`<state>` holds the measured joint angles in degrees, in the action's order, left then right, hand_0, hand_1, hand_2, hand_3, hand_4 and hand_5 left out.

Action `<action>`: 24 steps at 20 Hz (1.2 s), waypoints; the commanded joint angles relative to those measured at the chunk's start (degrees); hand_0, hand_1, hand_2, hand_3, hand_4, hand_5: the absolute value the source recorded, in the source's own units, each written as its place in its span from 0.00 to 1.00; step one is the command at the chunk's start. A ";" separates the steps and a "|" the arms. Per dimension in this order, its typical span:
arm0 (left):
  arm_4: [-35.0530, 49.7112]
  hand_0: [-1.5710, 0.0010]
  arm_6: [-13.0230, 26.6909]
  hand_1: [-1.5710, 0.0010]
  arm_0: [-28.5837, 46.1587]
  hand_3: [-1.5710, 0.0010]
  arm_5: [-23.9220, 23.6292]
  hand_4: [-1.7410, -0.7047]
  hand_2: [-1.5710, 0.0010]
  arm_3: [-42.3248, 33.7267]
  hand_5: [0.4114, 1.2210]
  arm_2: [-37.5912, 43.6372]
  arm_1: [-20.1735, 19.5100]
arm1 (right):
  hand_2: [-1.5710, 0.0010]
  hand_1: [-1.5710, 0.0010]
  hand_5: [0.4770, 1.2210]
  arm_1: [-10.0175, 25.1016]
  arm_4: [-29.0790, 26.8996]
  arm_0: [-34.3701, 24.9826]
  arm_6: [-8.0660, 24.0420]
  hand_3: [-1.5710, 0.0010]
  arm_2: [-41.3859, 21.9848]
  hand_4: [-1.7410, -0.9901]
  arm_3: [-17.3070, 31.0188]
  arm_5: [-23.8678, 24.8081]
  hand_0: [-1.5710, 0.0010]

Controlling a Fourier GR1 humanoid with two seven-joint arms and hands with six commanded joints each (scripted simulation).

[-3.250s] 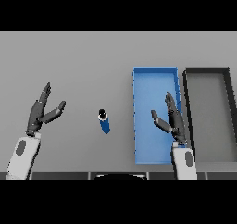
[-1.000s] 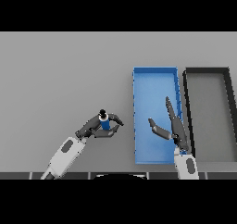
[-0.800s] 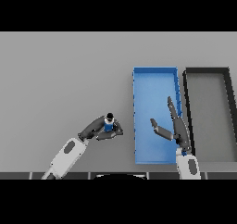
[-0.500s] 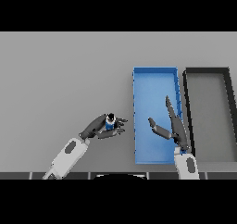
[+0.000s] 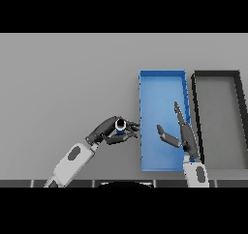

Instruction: Pick up the blue pipe and place it into the blue bin.

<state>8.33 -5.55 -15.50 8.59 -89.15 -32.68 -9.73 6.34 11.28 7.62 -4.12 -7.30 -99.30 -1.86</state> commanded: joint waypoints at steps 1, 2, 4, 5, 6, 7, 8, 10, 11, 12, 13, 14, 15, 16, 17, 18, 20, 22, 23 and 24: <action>-0.19 0.01 1.31 0.01 -0.24 0.05 -0.12 0.00 0.00 -0.36 1.00 -0.36 0.03 | 1.00 1.00 0.17 0.16 0.04 -0.33 0.61 1.00 0.21 0.81 0.00 0.13 1.00; -0.61 0.01 1.68 0.00 -0.01 0.05 -0.42 0.00 0.00 -0.92 1.00 -1.11 0.50 | 1.00 1.00 0.17 0.17 0.06 -0.40 0.14 1.00 0.32 0.81 0.29 0.25 1.00; -0.47 0.00 1.91 0.00 0.16 0.05 -0.33 0.00 0.00 -1.26 1.00 -0.89 -0.26 | 1.00 1.00 0.17 0.16 0.00 0.01 0.03 1.00 0.43 0.82 0.23 0.36 1.00; -0.68 0.00 2.10 0.00 -0.19 0.05 -0.30 0.00 0.00 -0.95 1.00 -0.84 -0.32 | 1.00 1.00 0.17 0.12 -0.09 0.30 0.20 1.00 0.47 0.80 0.02 0.38 1.00; -0.80 0.00 3.06 0.00 -0.84 0.05 -0.52 0.00 0.00 -0.59 1.00 -1.04 0.41 | 1.00 1.00 0.17 0.07 -0.20 0.61 0.53 1.00 0.49 0.77 -0.26 0.38 1.00; -0.93 0.00 2.83 0.00 -0.14 0.05 -0.48 0.00 0.00 -1.37 1.00 -1.40 0.06 | 1.00 1.00 0.17 0.05 -0.32 1.02 0.79 1.00 0.54 0.75 -0.58 0.41 1.00; -0.90 0.00 2.91 0.00 -0.45 0.05 -0.48 0.00 0.00 -0.80 1.00 -1.02 -0.16 | 1.00 1.00 0.17 -0.19 -0.23 1.83 0.73 1.00 0.20 0.75 -1.01 0.37 1.00; -1.71 0.00 3.16 0.00 -0.17 0.05 -0.41 0.00 0.00 -1.02 1.00 -1.09 -0.14 | 1.00 1.00 0.19 -0.14 -2.32 2.13 -0.22 1.00 0.42 0.74 -2.30 -0.95 1.00; -2.07 0.00 3.31 0.00 -0.05 0.05 -0.26 0.00 0.00 -1.11 1.00 -1.03 -0.34 | 1.00 1.00 0.20 0.44 -5.32 1.63 -0.89 1.00 1.14 0.73 -3.56 -2.81 1.00; -2.22 0.00 3.72 0.00 -0.08 0.05 -0.35 0.00 0.00 -1.21 1.00 -0.98 -0.02 | 1.00 1.00 0.18 1.16 -10.57 0.85 -0.54 1.00 2.10 0.73 -4.95 -6.03 1.00; -2.11 0.00 3.62 0.00 -0.22 0.05 -0.12 0.00 0.00 -1.11 1.00 -0.78 0.26 | 1.00 1.00 0.15 2.70 -14.66 0.60 -0.28 1.00 2.40 0.70 -6.68 -9.40 1.00; -2.05 0.00 3.51 0.00 -0.26 0.05 0.48 0.00 0.00 -1.24 1.00 -0.83 0.25 | 1.00 1.00 0.13 4.47 -17.45 0.24 0.80 1.00 2.15 0.68 -8.69 -12.16 1.00; -2.31 0.00 4.09 0.00 -0.24 0.05 0.51 0.00 0.00 -0.99 1.00 -0.82 0.43 | 1.00 1.00 0.11 6.51 -21.23 -1.18 2.79 1.00 2.54 0.65 -10.36 -14.62 1.00; -2.67 0.00 4.07 0.00 -0.56 0.05 0.59 0.00 0.00 -0.72 1.00 -0.45 0.31 | 1.00 1.00 0.08 8.38 -24.02 -2.28 5.60 1.00 1.78 0.61 -12.45 -16.85 1.00; -3.02 0.00 3.69 0.00 -0.20 0.05 0.66 0.00 0.00 -0.93 1.00 -0.64 0.49 | 1.00 1.00 0.05 10.17 -25.37 -4.19 8.54 1.00 1.32 0.58 -13.54 -17.97 1.00; -3.37 0.00 3.46 0.00 -0.20 0.05 0.88 0.00 0.00 -0.44 1.00 -0.63 0.71 | 1.00 1.00 0.03 11.09 -27.32 -6.48 11.66 1.00 0.31 0.57 -14.87 -18.79 1.00; -3.92 0.00 3.19 0.00 -0.52 0.05 0.79 0.00 0.00 0.02 1.00 -0.08 1.04 | 1.00 1.00 0.03 12.87 -29.86 -10.02 15.49 1.00 -1.42 0.57 -16.41 -20.77 1.00; -4.00 0.00 3.07 0.00 -0.64 0.05 1.06 0.00 0.00 -0.19 1.00 0.32 1.15 | 1.00 1.00 0.03 13.56 -31.26 -12.36 18.40 1.00 -3.69 0.58 -17.27 -22.60 1.00; -4.57 0.00 2.88 0.00 -0.27 0.05 1.31 0.00 0.00 -0.16 1.00 0.00 1.14 | 1.00 1.00 0.04 13.41 -30.47 -13.92 19.15 1.00 -4.83 0.57 -16.87 -23.23 1.00; -4.64 0.00 3.38 0.00 0.06 0.06 1.65 0.00 0.00 -0.52 1.00 -0.18 1.17 | 1.00 1.00 0.05 13.05 -29.44 -16.25 19.68 1.00 -6.08 0.57 -16.31 -23.79 1.00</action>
<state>3.68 -2.18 -15.45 10.35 -89.65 -32.88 -8.55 19.35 -18.15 -8.71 15.63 -13.39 -115.62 -25.64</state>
